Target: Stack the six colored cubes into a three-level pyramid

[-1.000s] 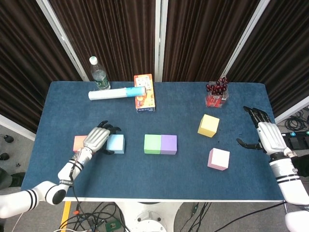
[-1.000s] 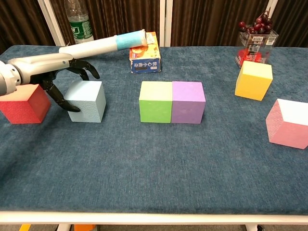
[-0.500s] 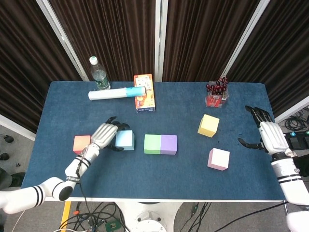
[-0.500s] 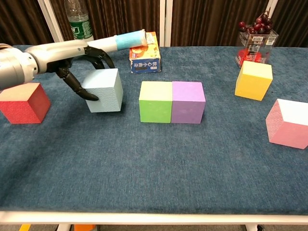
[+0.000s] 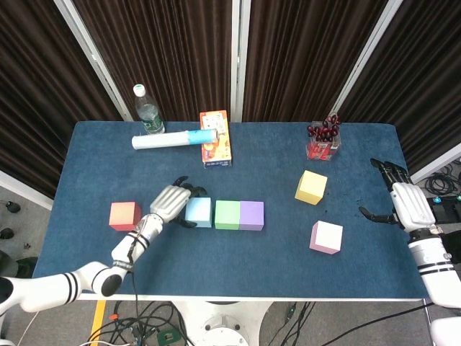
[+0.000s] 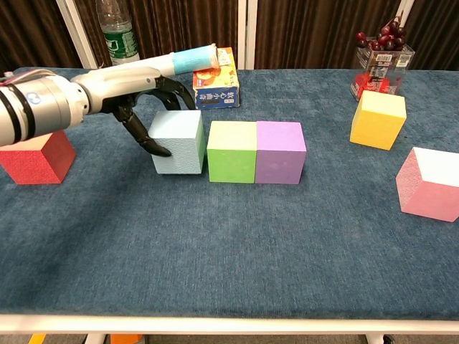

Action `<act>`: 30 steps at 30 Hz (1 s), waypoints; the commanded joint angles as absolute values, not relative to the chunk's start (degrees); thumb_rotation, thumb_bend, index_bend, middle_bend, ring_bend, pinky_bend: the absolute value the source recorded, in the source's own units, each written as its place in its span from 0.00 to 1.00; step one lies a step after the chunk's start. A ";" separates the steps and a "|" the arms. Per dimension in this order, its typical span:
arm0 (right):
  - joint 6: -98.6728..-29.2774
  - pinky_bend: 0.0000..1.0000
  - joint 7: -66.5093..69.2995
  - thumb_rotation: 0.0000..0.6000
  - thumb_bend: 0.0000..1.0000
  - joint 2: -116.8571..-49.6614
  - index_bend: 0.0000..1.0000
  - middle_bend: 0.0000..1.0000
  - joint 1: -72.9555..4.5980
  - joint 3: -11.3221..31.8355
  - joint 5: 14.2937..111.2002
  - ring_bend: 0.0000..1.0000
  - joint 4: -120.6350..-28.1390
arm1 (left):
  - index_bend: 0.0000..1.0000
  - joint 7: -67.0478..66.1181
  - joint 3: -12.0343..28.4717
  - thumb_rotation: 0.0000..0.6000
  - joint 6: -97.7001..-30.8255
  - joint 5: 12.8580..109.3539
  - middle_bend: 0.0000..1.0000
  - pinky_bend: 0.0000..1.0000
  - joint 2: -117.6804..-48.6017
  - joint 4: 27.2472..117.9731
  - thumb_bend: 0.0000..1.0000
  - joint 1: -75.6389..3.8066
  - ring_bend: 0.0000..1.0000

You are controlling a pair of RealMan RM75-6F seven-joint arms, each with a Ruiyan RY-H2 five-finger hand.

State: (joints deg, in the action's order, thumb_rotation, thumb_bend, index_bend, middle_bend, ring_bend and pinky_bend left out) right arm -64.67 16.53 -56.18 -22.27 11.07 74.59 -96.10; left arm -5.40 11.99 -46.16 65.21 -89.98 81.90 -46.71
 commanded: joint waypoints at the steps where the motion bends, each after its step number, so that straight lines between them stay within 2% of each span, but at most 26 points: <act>1: -64.69 0.00 16.62 1.00 0.12 -56.15 0.00 0.11 -22.19 11.05 74.72 0.00 -96.00 | 0.26 -5.63 11.99 1.00 -46.18 64.58 0.45 0.06 -90.44 81.82 0.19 -46.96 0.22; 30: -64.22 0.00 17.23 1.00 0.12 -56.55 0.00 0.11 -21.85 11.18 74.43 0.00 -94.81 | 0.26 -8.07 11.31 1.00 -47.54 62.56 0.45 0.06 -93.93 79.23 0.19 -48.20 0.22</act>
